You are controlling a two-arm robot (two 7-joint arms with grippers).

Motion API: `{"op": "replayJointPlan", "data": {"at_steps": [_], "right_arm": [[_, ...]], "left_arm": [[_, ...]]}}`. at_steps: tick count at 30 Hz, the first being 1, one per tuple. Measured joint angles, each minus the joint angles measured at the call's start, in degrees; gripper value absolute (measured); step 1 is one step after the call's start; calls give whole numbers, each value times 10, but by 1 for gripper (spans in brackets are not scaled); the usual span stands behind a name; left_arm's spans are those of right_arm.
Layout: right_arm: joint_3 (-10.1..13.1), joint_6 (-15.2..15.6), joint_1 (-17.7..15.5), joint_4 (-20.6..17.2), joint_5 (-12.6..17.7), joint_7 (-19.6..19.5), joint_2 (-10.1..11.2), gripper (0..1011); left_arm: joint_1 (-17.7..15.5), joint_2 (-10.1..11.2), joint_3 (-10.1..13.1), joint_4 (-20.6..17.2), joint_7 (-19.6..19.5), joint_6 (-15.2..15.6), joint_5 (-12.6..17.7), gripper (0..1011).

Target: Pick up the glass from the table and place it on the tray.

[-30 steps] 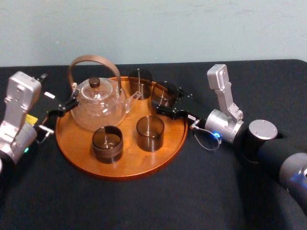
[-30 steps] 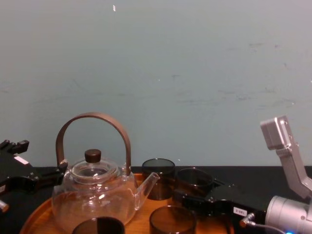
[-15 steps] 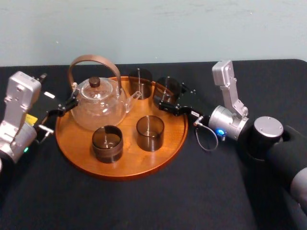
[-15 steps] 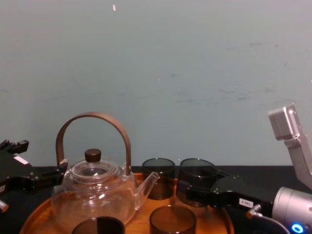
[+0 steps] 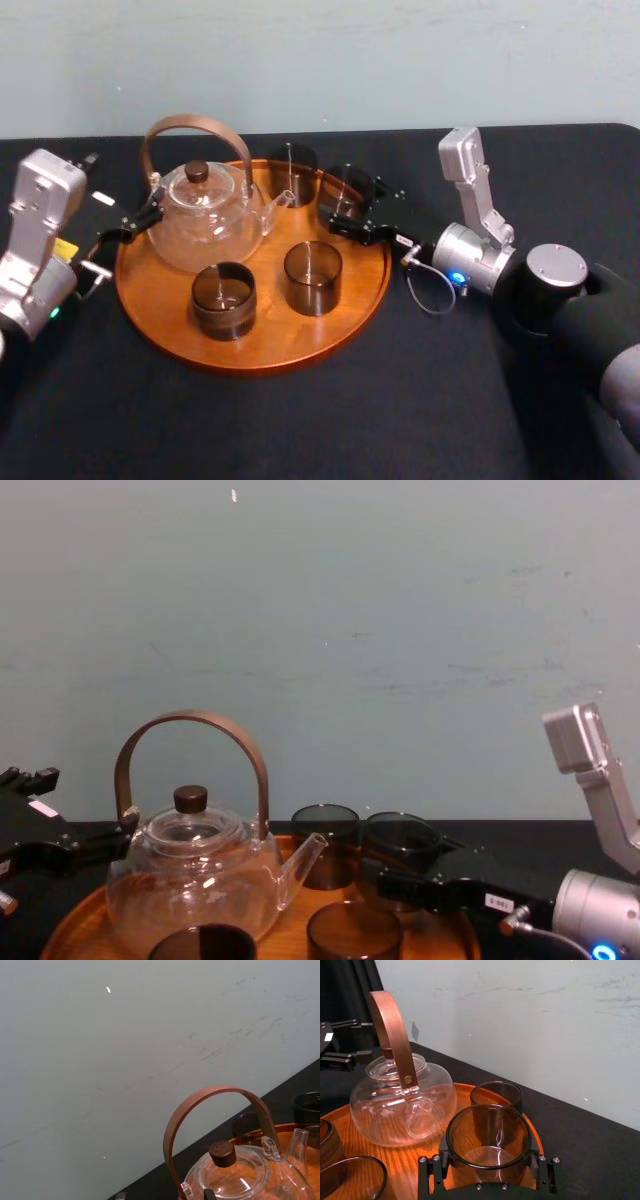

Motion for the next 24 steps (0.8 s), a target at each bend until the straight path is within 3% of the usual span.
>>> {"op": "replayJointPlan", "data": {"at_steps": [11,24], "right_arm": [[10,-12,12,35,-13,8,-13,906],[12,-12,12,36,-15,8,-14,906]], "left_arm": [[0,0,0,0,0,0,0,1010],[0,0,0,0,0,0,0,1009]]}}
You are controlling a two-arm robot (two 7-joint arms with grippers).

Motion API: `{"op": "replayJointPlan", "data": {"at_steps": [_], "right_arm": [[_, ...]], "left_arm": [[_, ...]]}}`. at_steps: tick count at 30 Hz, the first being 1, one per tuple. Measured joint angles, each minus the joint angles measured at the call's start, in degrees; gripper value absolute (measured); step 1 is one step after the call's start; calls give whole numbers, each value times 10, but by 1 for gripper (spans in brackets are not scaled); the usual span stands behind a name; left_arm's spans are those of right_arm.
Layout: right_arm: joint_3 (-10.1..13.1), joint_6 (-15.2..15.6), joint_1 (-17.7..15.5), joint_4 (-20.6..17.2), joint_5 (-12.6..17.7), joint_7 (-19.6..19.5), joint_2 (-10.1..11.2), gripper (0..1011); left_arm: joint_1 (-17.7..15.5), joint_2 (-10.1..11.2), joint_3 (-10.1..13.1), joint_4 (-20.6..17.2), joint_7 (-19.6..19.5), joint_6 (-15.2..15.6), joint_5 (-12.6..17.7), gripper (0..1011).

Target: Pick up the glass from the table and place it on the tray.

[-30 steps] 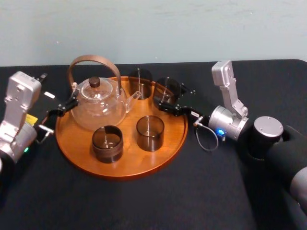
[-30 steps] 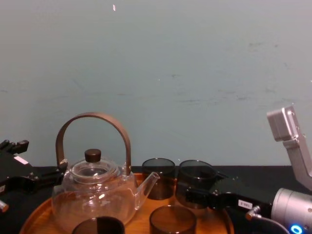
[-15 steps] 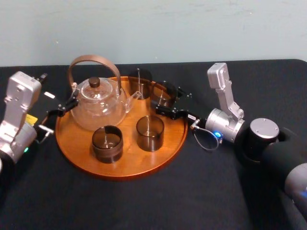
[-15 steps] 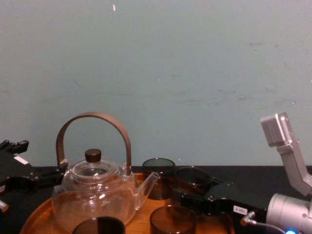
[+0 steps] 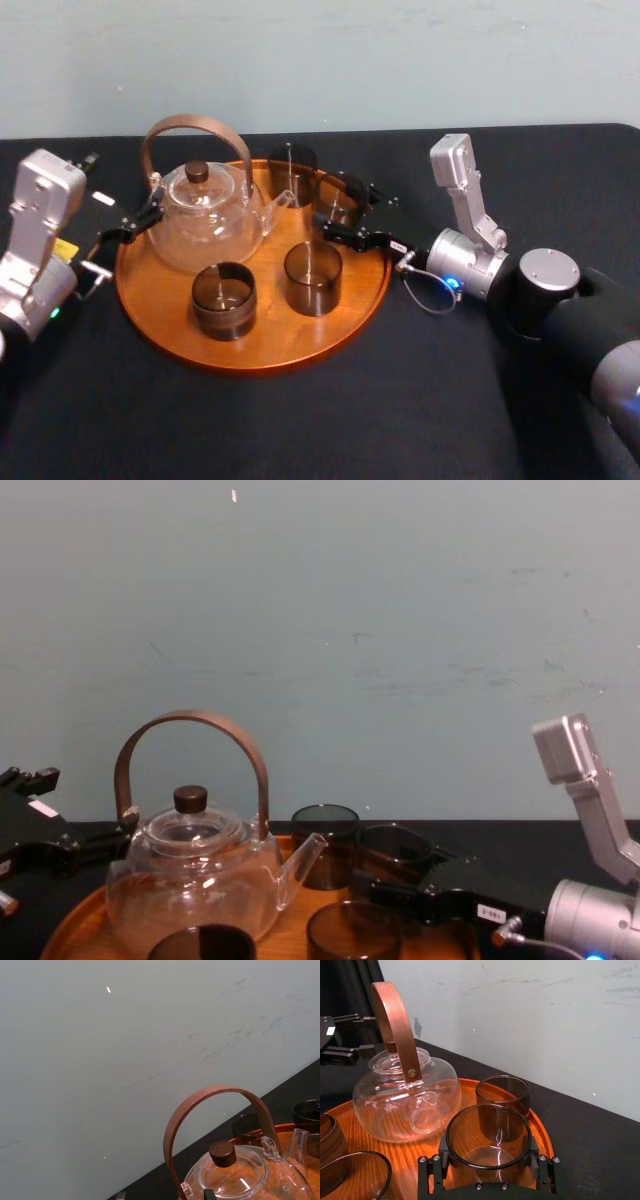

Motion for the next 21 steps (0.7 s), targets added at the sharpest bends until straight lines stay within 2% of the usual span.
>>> {"op": "replayJointPlan", "data": {"at_steps": [5,14,16,21], "right_arm": [[0,0,0,0,1,0,0,999],[6,15,-9,-19,-1,4,4,1002],[7,23,-14,-29,-4,4,6,1002],[3,57,-38,-82,-10,-5,18,1002]], "left_arm": [[0,0,0,0,0,0,0,1010],[0,0,0,0,0,0,0,1009],[0,0,0,0,0,0,0,1009],[0,0,0,0,0,0,0,1010]]}}
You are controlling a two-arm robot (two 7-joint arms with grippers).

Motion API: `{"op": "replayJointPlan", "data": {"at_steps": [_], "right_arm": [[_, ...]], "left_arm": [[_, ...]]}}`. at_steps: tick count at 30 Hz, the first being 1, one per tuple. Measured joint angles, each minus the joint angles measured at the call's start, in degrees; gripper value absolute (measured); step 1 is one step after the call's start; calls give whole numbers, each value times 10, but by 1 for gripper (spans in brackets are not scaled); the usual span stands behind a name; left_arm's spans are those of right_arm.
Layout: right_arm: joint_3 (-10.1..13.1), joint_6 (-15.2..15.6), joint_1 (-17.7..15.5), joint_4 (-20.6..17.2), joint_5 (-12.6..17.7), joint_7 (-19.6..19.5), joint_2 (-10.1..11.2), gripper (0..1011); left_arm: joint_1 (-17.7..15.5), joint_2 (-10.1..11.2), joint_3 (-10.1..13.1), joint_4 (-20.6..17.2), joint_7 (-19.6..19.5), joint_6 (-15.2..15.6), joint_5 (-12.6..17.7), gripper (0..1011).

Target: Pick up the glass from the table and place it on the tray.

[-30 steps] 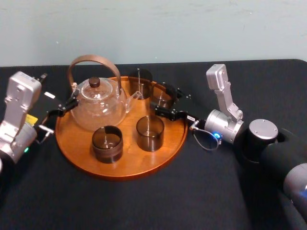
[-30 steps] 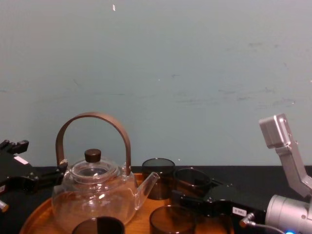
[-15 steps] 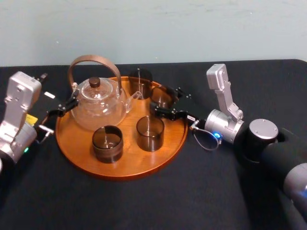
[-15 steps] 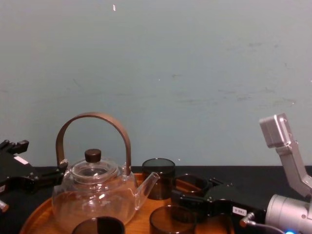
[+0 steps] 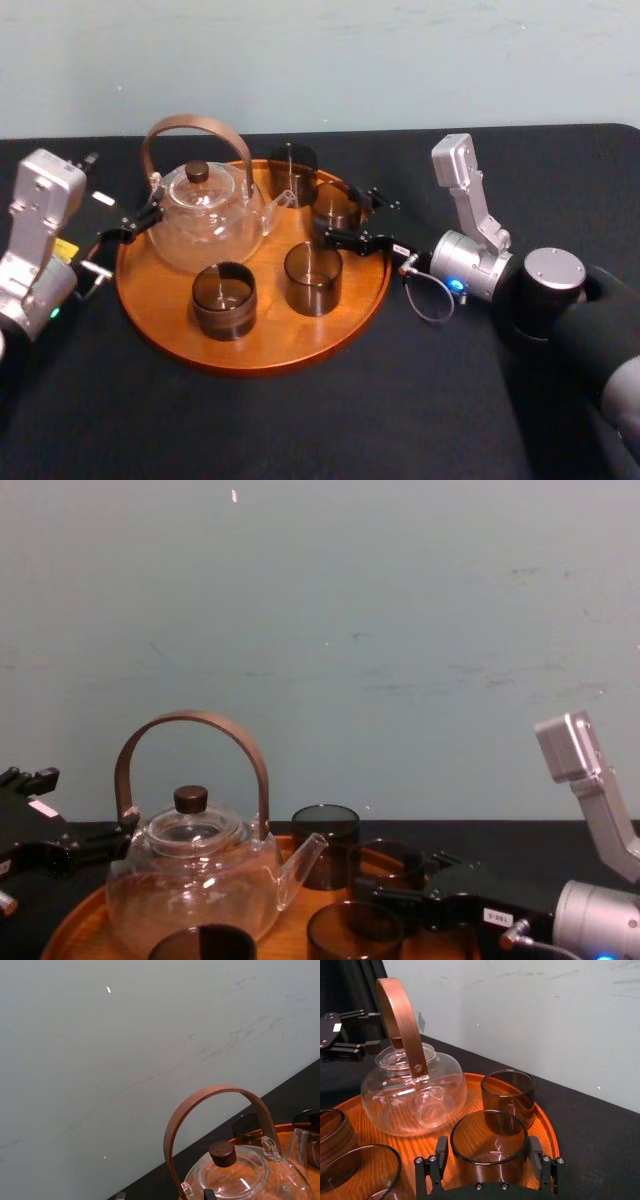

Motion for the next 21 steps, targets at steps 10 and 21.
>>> {"op": "replayJointPlan", "data": {"at_steps": [10,21], "right_arm": [[-12,66,-58,-117,1,-23,33,1002],[-6,110,-130,-259,25,-40,90,1002]], "left_arm": [[0,0,0,0,0,0,0,1010],[0,0,0,0,0,0,0,1009]]}}
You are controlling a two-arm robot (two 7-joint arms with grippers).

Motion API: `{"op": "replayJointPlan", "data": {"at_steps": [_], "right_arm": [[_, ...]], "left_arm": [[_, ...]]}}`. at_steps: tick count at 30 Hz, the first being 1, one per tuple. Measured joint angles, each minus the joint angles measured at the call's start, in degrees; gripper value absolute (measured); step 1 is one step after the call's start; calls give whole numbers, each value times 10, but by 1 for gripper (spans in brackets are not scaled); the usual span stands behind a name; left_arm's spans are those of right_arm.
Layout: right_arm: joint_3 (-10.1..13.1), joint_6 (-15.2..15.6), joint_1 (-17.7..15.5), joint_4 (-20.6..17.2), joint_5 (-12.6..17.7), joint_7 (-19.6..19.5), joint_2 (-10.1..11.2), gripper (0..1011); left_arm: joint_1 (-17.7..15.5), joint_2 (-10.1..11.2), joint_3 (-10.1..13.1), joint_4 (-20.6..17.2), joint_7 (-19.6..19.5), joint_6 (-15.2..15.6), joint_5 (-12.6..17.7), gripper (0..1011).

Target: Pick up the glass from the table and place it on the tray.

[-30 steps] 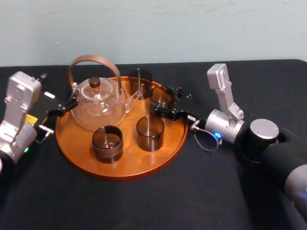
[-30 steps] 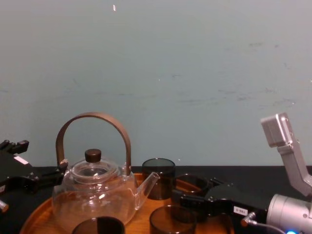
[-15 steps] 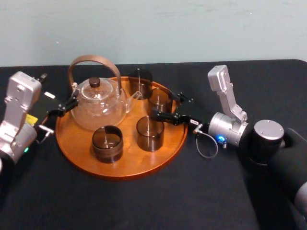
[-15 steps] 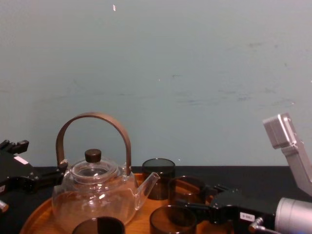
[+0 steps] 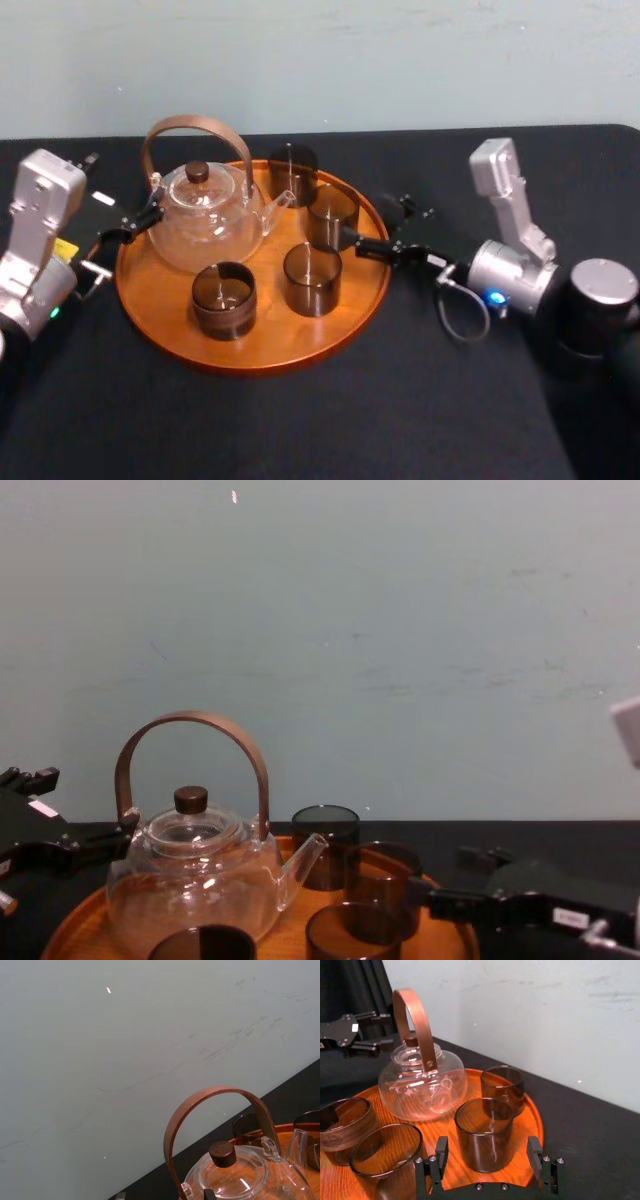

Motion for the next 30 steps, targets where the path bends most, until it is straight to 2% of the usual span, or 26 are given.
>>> {"op": "replayJointPlan", "data": {"at_steps": [5,10,21,30], "right_arm": [[11,8,-29,-57,13,-11,30,1003],[23,9,-51,-94,26,-23,54,1002],[50,2,-71,-118,52,-51,92,1002],[76,-9,-79,-115,74,-75,114,1002]], "left_arm": [[0,0,0,0,0,0,0,1009],[0,0,0,0,0,0,0,1009],[0,0,0,0,0,0,0,1009],[0,0,0,0,0,0,0,1010]]}}
